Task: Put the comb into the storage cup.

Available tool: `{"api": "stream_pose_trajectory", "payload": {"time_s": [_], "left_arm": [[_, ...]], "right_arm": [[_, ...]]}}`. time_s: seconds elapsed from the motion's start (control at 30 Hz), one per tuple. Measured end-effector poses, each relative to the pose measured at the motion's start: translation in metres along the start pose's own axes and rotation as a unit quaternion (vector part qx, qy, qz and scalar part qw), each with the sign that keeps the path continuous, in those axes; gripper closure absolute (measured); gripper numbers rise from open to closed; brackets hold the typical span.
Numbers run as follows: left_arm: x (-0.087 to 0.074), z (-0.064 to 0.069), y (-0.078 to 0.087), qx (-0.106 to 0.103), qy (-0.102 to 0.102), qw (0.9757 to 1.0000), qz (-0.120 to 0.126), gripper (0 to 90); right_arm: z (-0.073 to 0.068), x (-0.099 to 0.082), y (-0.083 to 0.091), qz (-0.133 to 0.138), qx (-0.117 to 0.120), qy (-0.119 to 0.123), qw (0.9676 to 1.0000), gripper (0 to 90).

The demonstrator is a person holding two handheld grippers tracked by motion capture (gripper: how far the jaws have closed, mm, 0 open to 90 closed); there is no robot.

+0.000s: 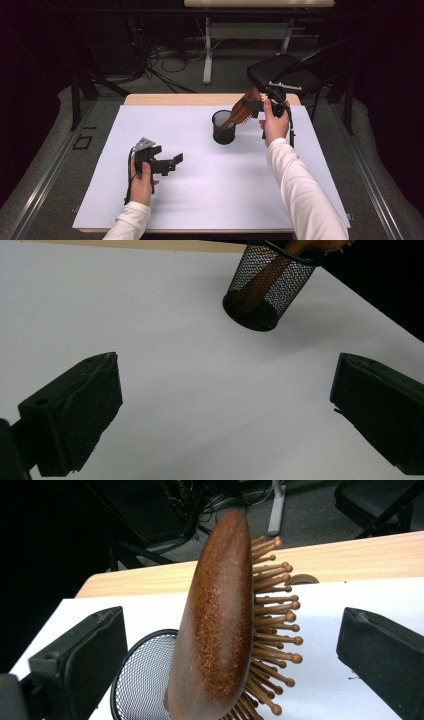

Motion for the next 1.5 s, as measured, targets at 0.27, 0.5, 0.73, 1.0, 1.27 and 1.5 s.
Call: {"api": "stream_pose_trajectory", "payload": {"time_s": [0.27, 0.5, 0.73, 1.0, 1.27, 1.5], "left_arm": [[0.0, 0.0, 0.0, -0.005, 0.0, 1.0, -0.002, 0.3], [0.003, -0.001, 0.002, -0.008, 0.006, 0.9999, 0.0, 0.3], [0.006, 0.001, 0.004, -0.012, 0.008, 0.9999, 0.001, 0.3], [0.01, 0.002, 0.006, -0.019, 0.011, 0.9998, -0.001, 0.3], [0.022, -0.004, 0.016, -0.022, 0.017, 0.9996, 0.009, 0.3], [0.032, -0.008, 0.026, -0.028, 0.02, 0.9993, 0.017, 0.3]], "right_arm": [[0.001, 0.005, 0.005, -0.001, 0.0, 0.022, 0.9998, 0.0], [0.003, 0.011, 0.012, -0.006, -0.002, 0.045, 0.9989, 0.0], [-0.002, 0.017, 0.018, -0.009, 0.009, 0.068, 0.9976, 0.0], [-0.006, 0.021, 0.022, -0.003, 0.015, 0.086, 0.9962, 0.0], [-0.017, 0.027, 0.032, -0.002, 0.029, 0.108, 0.9937, 0.0], [-0.026, 0.026, 0.043, -0.003, 0.044, 0.135, 0.9899, 0.0]]}}
Point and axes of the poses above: each handheld gripper's, and its own axes: y roughly backward along the jaws, x roughly out of its top, z roughly to its right, the point moved 4 cm from there along -y, roughly forward along the jaws, and after that the axes turned 12 degrees about z, right-handed, at the moved point
